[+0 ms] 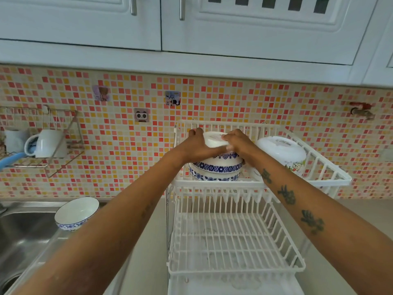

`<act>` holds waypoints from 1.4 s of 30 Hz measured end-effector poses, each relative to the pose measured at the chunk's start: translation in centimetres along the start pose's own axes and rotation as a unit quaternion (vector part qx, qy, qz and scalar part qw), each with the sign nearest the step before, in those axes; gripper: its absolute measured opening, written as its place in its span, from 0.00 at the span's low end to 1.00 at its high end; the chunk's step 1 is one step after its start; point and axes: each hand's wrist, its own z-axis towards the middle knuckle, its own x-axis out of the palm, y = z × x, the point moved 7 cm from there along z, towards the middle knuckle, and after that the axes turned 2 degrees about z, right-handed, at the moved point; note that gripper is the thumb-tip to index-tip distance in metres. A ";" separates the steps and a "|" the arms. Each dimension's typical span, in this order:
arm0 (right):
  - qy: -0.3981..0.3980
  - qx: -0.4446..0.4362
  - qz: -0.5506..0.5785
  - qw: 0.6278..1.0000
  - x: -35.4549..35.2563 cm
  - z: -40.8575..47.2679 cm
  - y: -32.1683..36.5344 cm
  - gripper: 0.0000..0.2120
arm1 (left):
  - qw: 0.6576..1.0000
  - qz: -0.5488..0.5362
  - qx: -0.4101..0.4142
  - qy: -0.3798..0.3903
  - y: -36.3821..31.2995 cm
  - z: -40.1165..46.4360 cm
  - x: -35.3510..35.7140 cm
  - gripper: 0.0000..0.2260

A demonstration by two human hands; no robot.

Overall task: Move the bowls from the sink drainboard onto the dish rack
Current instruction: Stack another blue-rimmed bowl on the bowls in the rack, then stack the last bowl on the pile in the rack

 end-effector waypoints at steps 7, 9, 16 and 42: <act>-0.008 0.006 -0.021 1.000 -0.2 -0.3 0.0 0.25 | 0.998 -0.052 -0.023 -0.024 0.2 0.2 -0.2 0.39; -0.029 -0.008 -0.045 0.999 -0.3 -0.6 0.3 0.24 | 0.997 -0.062 -0.023 -0.031 0.3 0.2 -0.4 0.36; -0.171 -0.178 -0.099 0.964 -1.7 -2.7 4.3 0.14 | 0.981 -0.173 0.005 -0.093 0.0 -1.0 -3.1 0.27; 0.238 0.049 -0.048 0.969 51.7 -0.8 5.3 0.30 | 0.804 -0.388 -0.443 -0.087 54.8 -21.5 -9.3 0.24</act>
